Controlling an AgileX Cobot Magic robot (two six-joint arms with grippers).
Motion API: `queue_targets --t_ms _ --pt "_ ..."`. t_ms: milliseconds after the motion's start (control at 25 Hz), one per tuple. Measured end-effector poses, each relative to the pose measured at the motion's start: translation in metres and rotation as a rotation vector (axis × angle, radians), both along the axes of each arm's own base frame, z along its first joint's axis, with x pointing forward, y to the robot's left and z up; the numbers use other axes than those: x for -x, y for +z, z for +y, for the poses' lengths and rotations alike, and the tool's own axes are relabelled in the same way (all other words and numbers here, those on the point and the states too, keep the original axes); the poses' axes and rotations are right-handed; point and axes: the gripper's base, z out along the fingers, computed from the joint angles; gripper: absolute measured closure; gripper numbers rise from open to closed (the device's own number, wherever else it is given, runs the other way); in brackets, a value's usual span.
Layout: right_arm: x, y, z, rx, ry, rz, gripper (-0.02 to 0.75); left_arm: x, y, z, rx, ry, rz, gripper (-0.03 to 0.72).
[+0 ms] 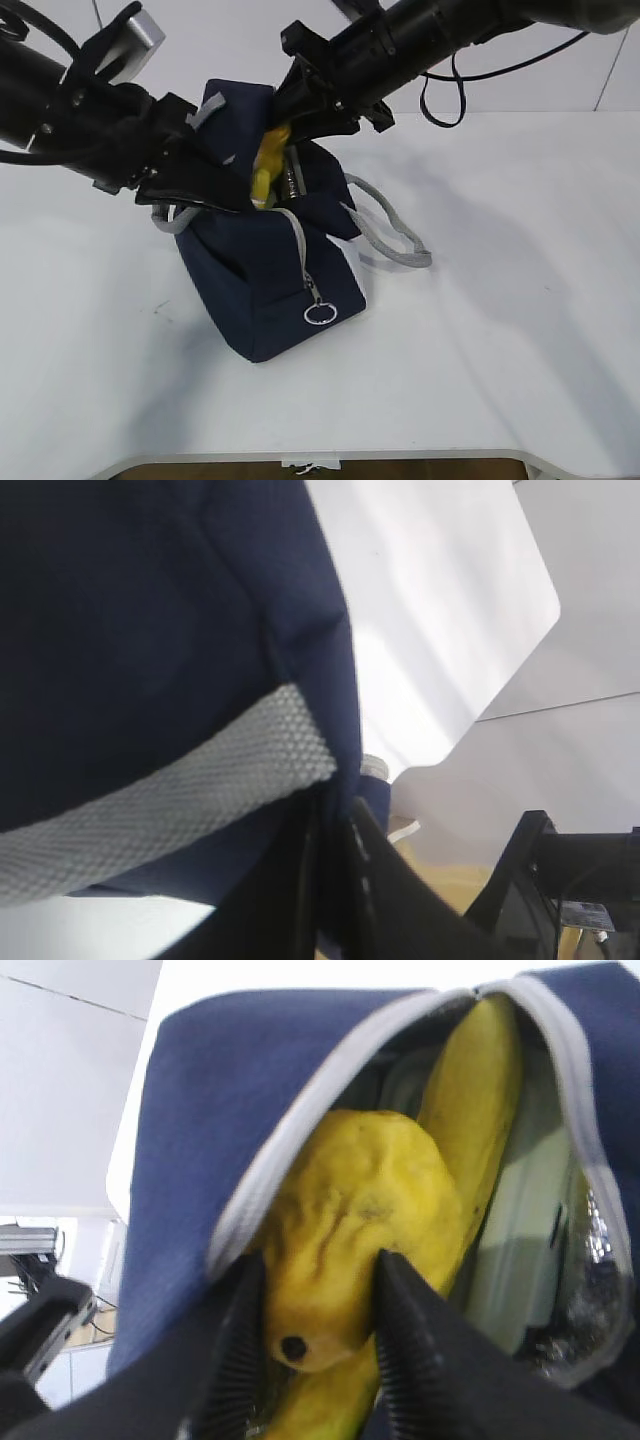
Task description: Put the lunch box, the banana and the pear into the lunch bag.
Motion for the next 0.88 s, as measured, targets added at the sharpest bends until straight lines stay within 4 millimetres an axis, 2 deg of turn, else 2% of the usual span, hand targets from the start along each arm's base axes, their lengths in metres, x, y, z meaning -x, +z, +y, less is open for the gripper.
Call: queue_targets --t_ms 80,120,200,240,280,400,680,880 --pt "-0.002 -0.003 0.001 -0.013 -0.012 0.003 0.426 0.000 0.000 0.000 0.003 -0.002 0.003 0.675" --pt "-0.004 -0.006 0.002 -0.019 -0.018 0.008 0.372 0.000 0.000 0.000 0.005 -0.001 0.003 0.675" --pt "-0.007 -0.014 0.003 -0.024 -0.021 0.025 0.365 0.000 0.000 0.000 0.007 0.000 0.004 0.675" --pt "-0.008 -0.018 0.003 -0.022 -0.020 0.035 0.282 0.000 0.000 0.000 0.007 -0.002 0.005 0.675" --pt "-0.009 -0.022 0.003 -0.019 -0.018 0.045 0.247 0.000 0.000 0.000 0.007 -0.002 0.005 0.675" --pt "-0.009 -0.024 0.003 -0.017 -0.011 0.048 0.226 0.000 0.000 0.000 0.007 -0.002 0.005 0.675" --pt "-0.015 -0.001 -0.020 0.036 0.046 -0.019 0.210 0.001 0.000 0.000 0.007 -0.003 0.006 0.675" --pt "-0.018 -0.004 -0.032 0.099 0.040 -0.030 0.209 0.001 0.000 0.000 0.008 -0.005 0.007 0.675"
